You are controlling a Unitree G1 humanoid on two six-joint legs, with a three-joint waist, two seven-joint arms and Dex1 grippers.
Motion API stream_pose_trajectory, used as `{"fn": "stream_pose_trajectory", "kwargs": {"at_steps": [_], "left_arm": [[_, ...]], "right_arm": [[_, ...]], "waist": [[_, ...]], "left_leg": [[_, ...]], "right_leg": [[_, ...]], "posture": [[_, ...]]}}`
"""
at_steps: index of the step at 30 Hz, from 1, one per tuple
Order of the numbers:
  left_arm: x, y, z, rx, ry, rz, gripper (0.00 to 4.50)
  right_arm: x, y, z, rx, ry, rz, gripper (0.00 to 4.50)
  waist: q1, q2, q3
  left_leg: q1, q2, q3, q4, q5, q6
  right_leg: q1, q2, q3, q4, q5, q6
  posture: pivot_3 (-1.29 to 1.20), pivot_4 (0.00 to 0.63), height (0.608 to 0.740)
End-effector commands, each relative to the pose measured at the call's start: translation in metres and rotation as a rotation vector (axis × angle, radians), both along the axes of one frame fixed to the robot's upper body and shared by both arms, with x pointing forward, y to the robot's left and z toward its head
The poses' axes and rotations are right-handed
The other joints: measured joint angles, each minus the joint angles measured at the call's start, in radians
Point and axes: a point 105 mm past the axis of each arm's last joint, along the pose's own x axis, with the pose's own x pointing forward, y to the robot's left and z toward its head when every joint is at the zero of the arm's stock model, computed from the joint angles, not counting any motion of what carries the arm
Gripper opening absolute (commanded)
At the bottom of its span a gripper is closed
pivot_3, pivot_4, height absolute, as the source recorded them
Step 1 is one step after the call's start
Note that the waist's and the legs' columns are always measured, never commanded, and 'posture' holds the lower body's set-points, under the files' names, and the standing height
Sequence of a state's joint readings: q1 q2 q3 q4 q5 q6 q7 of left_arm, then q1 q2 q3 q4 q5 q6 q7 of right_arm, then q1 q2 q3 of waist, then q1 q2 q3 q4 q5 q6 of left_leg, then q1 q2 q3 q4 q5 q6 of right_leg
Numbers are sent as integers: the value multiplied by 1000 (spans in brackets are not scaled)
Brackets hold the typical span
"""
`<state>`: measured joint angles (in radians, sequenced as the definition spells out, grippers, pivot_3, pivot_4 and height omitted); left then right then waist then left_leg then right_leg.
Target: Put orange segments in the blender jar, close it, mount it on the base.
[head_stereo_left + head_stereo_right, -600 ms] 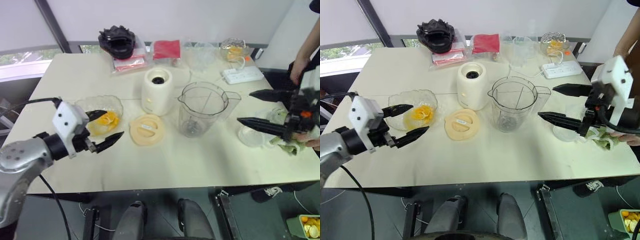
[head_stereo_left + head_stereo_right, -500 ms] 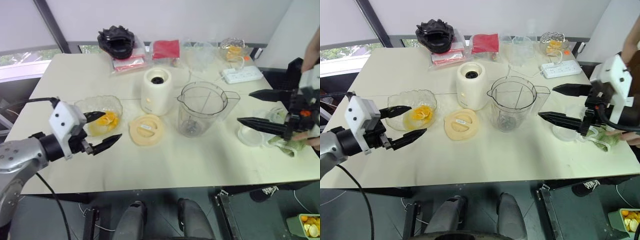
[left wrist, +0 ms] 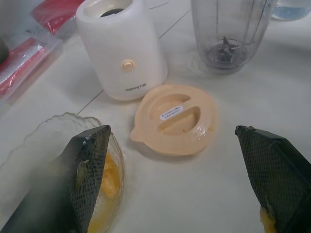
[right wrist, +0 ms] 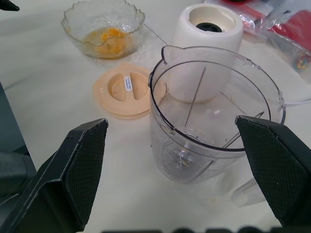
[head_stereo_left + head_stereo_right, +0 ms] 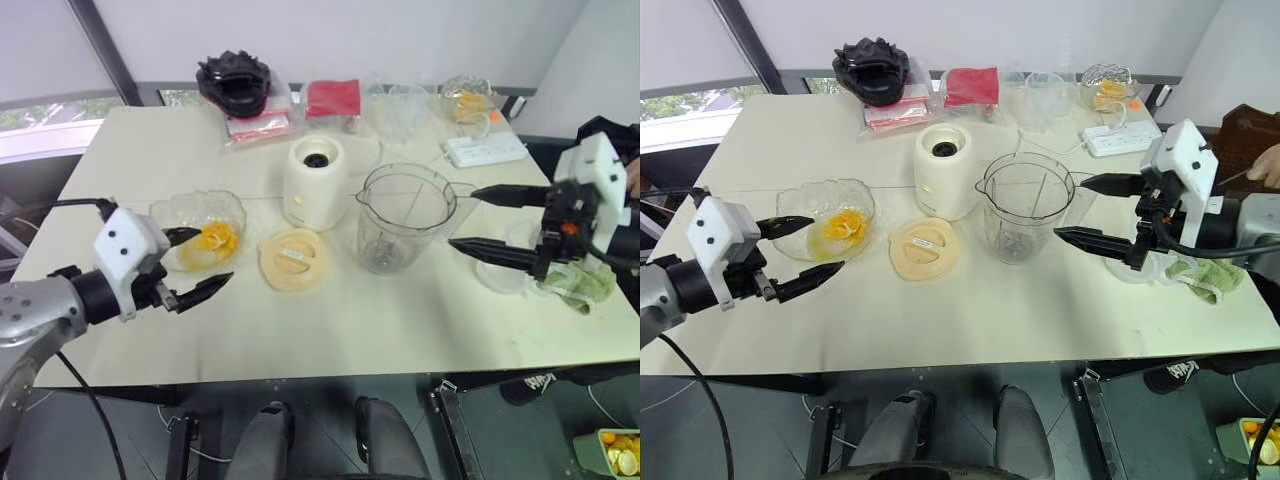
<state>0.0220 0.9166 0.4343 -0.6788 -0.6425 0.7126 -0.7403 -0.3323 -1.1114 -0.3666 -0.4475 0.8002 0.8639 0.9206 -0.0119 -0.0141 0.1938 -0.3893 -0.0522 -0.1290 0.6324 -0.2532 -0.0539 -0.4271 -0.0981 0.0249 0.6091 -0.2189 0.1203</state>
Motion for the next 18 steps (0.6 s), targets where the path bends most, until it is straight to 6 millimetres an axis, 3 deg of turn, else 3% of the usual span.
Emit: {"fn": "stream_pose_trajectory", "kwargs": {"at_steps": [1,6,10,13,18], "left_arm": [[1,0,7,24,-34,-18,4291],[5,12,8,40,-12,-7,4291],[16,33,11,18,33,17,4291],[31,51,13,-77,90,40,4291],[71,75,-4,-97,204,54,4291]], "right_arm": [[0,6,15,16,-85,16,4391],[-1,10,13,24,-88,16,4391],[-3,15,8,39,-89,11,4391],[-3,19,5,65,-96,-1,4391],[-5,21,-3,93,-107,-40,4391]], "waist": [[0,0,0],[1,0,0],[1,0,0],[0,0,0],[5,0,0]], "left_leg": [[0,0,0,0,0,0],[0,0,0,0,0,0],[0,0,0,0,0,0],[0,0,0,0,0,0],[0,-1,0,0,0,0]], "right_leg": [[0,0,0,0,0,0],[0,0,0,0,0,0],[0,0,0,1,0,0],[0,0,0,1,0,0],[0,0,0,2,0,0]], "posture": [[0,150,740],[0,150,740],[0,150,740],[0,150,740],[0,150,740]]}}
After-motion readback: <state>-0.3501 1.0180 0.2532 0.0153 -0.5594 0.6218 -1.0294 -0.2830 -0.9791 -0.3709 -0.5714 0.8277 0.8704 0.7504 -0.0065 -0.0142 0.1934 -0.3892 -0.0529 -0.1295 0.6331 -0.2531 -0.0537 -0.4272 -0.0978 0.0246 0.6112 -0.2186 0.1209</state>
